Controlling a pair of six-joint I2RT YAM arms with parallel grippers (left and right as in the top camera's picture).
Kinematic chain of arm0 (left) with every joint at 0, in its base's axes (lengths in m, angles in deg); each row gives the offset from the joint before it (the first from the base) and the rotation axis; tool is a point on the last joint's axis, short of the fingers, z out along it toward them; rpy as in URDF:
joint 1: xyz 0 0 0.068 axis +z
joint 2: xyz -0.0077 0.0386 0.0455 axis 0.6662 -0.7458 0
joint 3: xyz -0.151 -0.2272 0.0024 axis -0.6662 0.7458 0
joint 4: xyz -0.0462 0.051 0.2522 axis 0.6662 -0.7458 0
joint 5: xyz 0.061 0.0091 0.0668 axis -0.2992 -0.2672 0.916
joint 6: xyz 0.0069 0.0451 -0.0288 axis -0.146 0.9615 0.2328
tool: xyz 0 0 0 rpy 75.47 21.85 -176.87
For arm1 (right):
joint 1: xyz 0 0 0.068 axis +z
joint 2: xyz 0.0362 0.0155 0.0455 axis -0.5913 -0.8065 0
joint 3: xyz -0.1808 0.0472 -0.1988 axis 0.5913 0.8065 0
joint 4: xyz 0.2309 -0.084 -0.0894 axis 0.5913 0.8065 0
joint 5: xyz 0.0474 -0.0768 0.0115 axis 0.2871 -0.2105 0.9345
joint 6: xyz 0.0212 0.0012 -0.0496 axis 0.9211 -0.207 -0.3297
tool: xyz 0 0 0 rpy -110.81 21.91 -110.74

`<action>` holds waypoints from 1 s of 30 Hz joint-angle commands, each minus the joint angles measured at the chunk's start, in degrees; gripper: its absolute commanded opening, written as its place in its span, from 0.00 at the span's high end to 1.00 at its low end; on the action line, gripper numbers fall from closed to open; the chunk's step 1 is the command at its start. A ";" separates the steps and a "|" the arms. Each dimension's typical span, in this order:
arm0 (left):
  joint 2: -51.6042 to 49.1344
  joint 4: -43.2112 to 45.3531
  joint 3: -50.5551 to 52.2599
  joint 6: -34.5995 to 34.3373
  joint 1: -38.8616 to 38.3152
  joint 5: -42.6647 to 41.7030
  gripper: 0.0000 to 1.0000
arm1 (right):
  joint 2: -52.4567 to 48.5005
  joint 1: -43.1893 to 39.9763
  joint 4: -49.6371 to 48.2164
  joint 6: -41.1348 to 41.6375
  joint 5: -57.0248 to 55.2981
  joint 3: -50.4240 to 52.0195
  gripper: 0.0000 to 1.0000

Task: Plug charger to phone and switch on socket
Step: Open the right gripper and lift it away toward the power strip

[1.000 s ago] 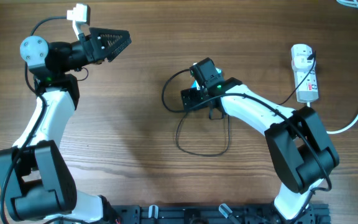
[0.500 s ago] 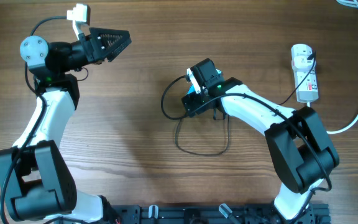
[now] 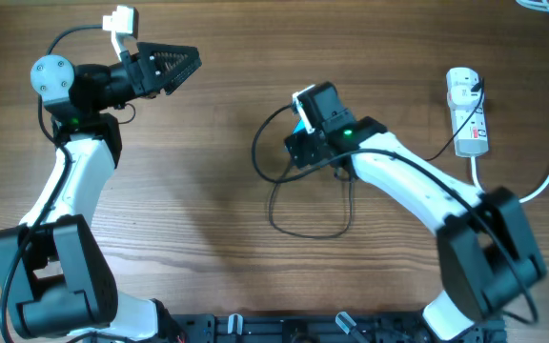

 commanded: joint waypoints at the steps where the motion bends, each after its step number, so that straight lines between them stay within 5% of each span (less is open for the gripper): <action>1: 1.18 0.20 -0.17 0.33 0.20 -0.68 0.00 | 6.05 -0.35 -1.33 -0.70 -6.82 -1.25 0.00; 12: 1.18 0.17 -0.17 0.33 0.20 -0.68 0.00 | 9.84 -2.12 -2.05 6.67 -13.49 -1.22 0.06; 14: 1.18 0.20 -0.17 0.33 0.20 -0.68 0.00 | 9.84 -3.08 -1.66 8.68 -13.44 -1.22 0.18; 16: 1.18 0.20 -0.17 0.33 0.20 -0.68 0.00 | 9.86 -4.17 -2.08 9.11 -11.58 -1.22 0.42; 18: 1.18 0.20 -0.17 0.33 0.20 -0.68 0.00 | 10.14 -5.01 -3.06 9.18 -8.33 -1.29 0.84; 19: 1.18 0.20 -0.17 0.33 0.20 -0.68 0.00 | 10.47 -5.38 -3.50 9.64 -6.43 -1.49 0.94; 30: 1.18 0.20 -0.17 0.33 0.20 -0.68 0.00 | 14.36 -11.52 -1.31 9.68 -4.00 -10.01 0.96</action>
